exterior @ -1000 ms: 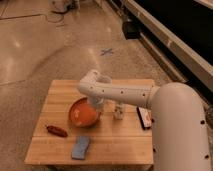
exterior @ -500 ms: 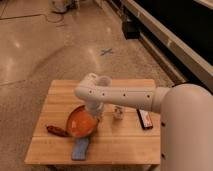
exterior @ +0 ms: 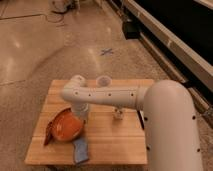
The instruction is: Drag the ceramic bowl in a circle
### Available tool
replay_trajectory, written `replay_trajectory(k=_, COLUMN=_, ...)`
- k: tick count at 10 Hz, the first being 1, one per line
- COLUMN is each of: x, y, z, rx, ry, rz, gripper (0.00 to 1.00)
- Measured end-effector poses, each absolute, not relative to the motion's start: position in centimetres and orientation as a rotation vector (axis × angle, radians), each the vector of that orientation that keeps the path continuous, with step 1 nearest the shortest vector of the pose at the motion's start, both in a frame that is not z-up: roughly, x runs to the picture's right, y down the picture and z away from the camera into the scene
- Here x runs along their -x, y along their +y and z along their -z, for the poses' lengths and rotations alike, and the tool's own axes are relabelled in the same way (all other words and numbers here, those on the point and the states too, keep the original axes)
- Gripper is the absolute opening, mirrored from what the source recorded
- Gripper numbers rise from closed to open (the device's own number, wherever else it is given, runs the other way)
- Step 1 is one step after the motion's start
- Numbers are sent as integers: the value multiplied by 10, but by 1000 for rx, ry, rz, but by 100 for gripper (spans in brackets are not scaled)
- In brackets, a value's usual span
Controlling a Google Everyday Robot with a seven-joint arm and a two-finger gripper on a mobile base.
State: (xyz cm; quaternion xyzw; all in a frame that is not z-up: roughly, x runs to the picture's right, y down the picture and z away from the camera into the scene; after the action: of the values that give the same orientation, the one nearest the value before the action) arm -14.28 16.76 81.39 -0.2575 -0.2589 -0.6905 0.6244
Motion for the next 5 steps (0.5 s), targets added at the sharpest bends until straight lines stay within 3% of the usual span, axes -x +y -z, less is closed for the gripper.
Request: replay_trajectory(k=5, x=191, y=132, z=-857, rx=506, ry=-585, rz=1662, gripper=0)
